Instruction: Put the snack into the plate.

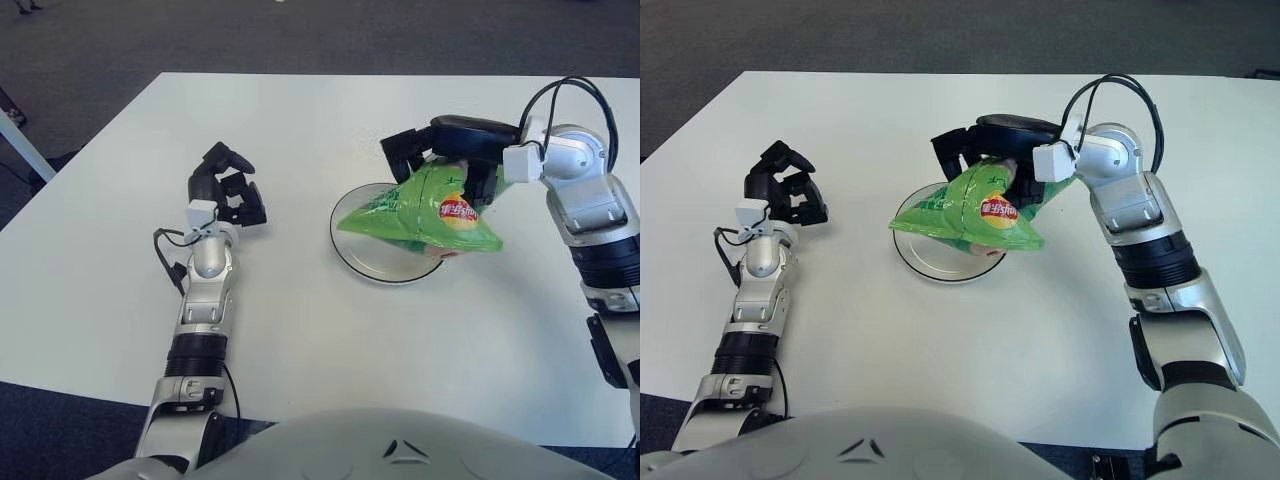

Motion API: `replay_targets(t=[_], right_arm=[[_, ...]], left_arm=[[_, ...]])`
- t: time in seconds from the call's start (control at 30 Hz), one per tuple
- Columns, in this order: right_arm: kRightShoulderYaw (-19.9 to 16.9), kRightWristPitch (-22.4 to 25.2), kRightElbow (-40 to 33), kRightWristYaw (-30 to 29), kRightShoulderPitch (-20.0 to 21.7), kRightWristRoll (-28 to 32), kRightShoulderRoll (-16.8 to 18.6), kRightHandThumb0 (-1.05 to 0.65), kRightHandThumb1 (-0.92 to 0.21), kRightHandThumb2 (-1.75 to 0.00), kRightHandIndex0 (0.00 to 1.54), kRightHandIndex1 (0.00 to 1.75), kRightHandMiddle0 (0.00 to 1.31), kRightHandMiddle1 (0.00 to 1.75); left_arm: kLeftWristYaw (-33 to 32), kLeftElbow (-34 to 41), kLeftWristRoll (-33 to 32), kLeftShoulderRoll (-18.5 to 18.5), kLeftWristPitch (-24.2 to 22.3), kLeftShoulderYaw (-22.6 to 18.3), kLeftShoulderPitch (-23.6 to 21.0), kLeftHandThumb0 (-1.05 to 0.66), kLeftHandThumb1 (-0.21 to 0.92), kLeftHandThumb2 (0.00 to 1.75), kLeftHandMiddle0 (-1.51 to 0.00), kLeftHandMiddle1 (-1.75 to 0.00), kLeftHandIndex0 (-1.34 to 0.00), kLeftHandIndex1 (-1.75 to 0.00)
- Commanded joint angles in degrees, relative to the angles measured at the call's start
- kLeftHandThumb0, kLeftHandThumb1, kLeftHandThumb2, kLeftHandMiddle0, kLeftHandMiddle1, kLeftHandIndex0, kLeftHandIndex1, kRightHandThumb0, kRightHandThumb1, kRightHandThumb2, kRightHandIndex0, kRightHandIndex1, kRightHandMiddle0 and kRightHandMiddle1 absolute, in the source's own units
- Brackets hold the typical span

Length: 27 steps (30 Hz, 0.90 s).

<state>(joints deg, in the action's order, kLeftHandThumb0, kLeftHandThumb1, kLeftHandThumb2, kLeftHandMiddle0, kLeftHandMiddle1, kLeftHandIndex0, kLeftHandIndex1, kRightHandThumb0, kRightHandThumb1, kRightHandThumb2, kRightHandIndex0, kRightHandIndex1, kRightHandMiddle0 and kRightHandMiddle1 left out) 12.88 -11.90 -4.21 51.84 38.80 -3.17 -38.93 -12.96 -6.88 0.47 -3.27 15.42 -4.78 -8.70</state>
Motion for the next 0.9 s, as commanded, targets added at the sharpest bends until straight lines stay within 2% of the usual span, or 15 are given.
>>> replay_targets(t=[0.0,0.07,0.17,0.2,0.27,0.3,0.37,0.47,0.57,0.67,0.8,0.87], right_arm=[[-0.07,4.99,-3.47,3.07,0.27,0.72,-2.03,-0.01,-0.09,-1.54,0.73,1.75,0.64,1.65],[1.13,3.80,-1.48,4.30,1.98,-0.10,-1.35,-0.01,-0.16,-1.49,0.65,1.74,0.60,1.69],[1.39,3.32,-0.26,7.34,2.25,1.42,-1.73,0.00,-0.43,-1.15,0.50,1.71,0.41,1.67],[1.00,3.02,0.52,9.18,1.60,3.35,-2.08,0.00,-0.46,-1.10,0.49,1.71,0.38,1.65],[0.44,2.59,1.49,11.26,0.90,5.39,-2.28,-0.25,-0.29,-1.15,0.26,1.57,0.18,1.52],[0.51,2.35,2.11,12.70,1.33,6.43,-2.13,-0.29,-0.27,-1.17,0.22,1.55,0.16,1.50],[1.00,1.52,3.12,15.27,2.56,7.58,-1.86,-0.42,-0.20,-1.17,0.09,1.27,0.06,1.41],[1.69,0.69,4.07,18.23,3.79,8.10,-1.68,-0.49,-0.17,-1.16,0.03,1.03,0.02,1.33],[2.09,0.33,4.85,20.49,4.73,8.46,-1.49,-0.51,-0.15,-1.15,0.01,0.77,0.01,1.26],[2.10,-0.82,5.70,22.01,5.26,8.82,-1.18,-0.56,-0.17,-1.12,0.00,0.58,0.00,1.22],[2.00,-4.40,7.11,22.77,5.98,8.23,-0.87,-0.65,-0.23,-1.06,0.00,0.45,0.00,1.16],[1.87,-6.39,8.27,22.69,6.15,7.88,-0.69,-0.72,-0.30,-0.99,0.00,0.35,0.00,1.10]], left_arm=[[-0.19,-5.21,-0.04,3.78,-0.55,0.76,8.76,-0.60,0.04,1.65,-1.28,-1.75,-0.85,-1.75],[-0.04,-5.24,-0.05,3.72,-0.41,0.79,8.79,-0.60,0.04,1.65,-1.28,-1.75,-0.85,-1.75],[0.10,-5.22,-0.16,3.72,-0.34,0.80,8.83,-0.60,0.04,1.66,-1.28,-1.75,-0.85,-1.75],[0.13,-5.23,-0.19,3.74,-0.29,0.80,8.84,-0.60,0.04,1.66,-1.28,-1.75,-0.85,-1.75],[0.15,-5.25,-0.22,3.76,-0.23,0.81,8.85,-0.60,0.04,1.66,-1.28,-1.75,-0.85,-1.75],[0.14,-5.27,-0.20,3.77,-0.17,0.81,8.86,-0.60,0.04,1.66,-1.28,-1.75,-0.85,-1.75],[0.03,-5.29,-0.11,3.80,-0.10,0.82,8.88,-0.60,0.04,1.66,-1.28,-1.75,-0.85,-1.75],[-0.19,-5.29,0.00,3.88,-0.08,0.79,8.87,-0.60,0.04,1.66,-1.28,-1.75,-0.85,-1.75],[-0.37,-5.30,0.06,3.96,0.00,0.76,8.86,-0.60,0.04,1.66,-1.28,-1.75,-0.85,-1.75],[-0.50,-5.17,0.17,4.05,-0.01,0.82,9.03,-0.61,0.04,1.66,-1.28,-1.75,-0.85,-1.75],[-0.06,-5.21,0.00,3.95,0.21,0.95,9.18,-0.61,0.04,1.66,-1.28,-1.75,-0.85,-1.75],[-0.05,-5.19,-0.07,4.01,0.06,0.95,9.21,-0.61,0.04,1.66,-1.28,-1.75,-0.85,-1.75]])
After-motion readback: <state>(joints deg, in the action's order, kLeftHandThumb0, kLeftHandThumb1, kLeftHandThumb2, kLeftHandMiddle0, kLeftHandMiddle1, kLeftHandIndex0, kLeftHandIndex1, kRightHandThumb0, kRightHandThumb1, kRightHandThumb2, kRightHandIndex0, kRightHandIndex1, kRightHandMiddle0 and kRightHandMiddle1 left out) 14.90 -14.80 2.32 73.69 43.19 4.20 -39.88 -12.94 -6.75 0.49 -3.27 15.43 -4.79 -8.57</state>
